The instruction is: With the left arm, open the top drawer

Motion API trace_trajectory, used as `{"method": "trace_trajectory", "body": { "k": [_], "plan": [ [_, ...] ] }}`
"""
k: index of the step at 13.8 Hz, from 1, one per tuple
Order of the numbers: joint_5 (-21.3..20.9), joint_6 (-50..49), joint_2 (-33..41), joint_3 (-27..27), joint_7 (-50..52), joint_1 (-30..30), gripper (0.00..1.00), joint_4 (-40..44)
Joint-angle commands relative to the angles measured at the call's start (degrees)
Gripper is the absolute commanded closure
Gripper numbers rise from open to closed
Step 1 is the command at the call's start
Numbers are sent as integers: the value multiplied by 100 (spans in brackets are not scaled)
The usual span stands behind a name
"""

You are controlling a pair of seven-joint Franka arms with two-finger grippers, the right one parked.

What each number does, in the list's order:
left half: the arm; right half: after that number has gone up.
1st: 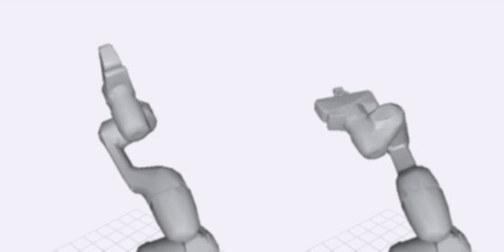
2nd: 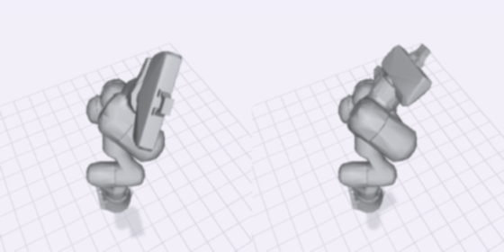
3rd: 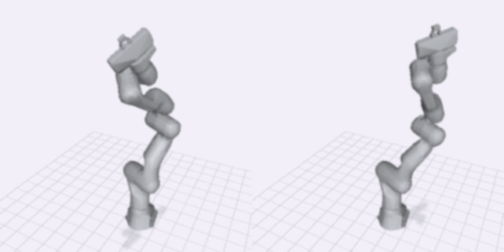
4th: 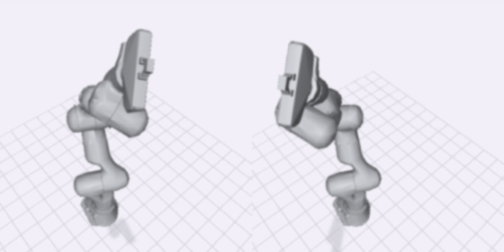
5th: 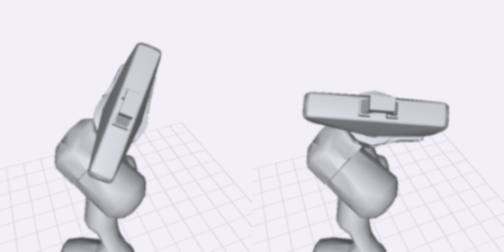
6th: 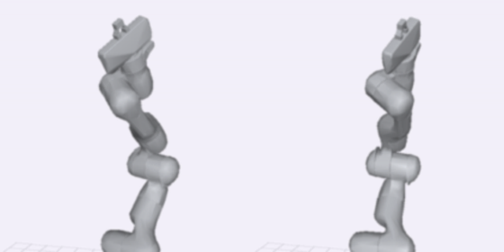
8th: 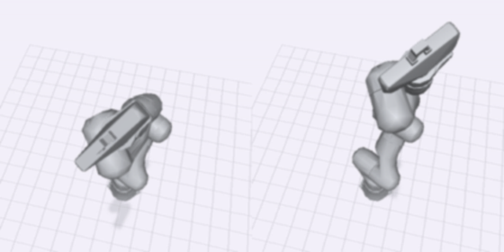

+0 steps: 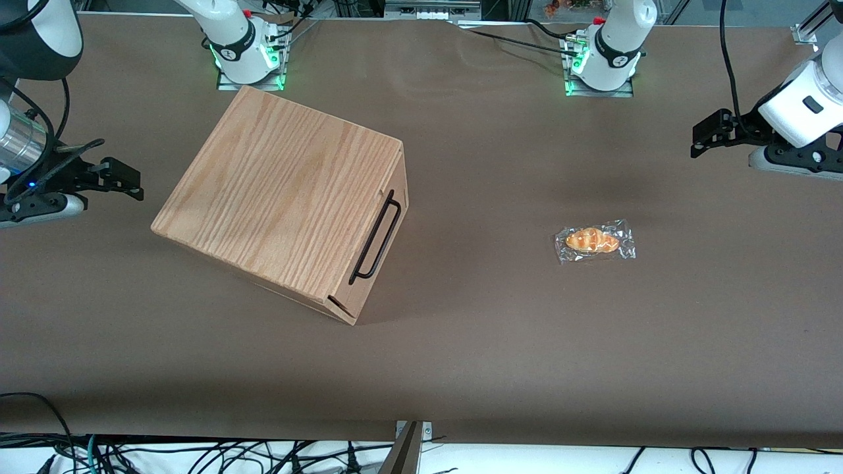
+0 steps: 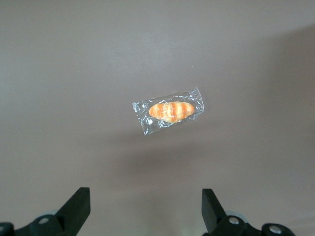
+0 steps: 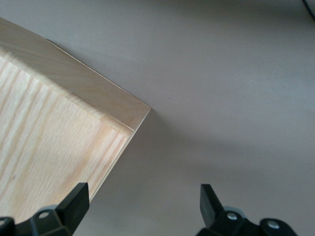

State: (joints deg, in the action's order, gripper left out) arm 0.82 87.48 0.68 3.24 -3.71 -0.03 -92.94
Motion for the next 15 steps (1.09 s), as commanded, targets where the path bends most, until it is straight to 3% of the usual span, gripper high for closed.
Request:
{"method": "trace_trajectory", "body": {
  "k": [1,15],
  "plan": [
    [24,-126,-68,27,-24,47,0,145],
    [190,-504,-331,176,-25,-145,0,136]
  ]
}}
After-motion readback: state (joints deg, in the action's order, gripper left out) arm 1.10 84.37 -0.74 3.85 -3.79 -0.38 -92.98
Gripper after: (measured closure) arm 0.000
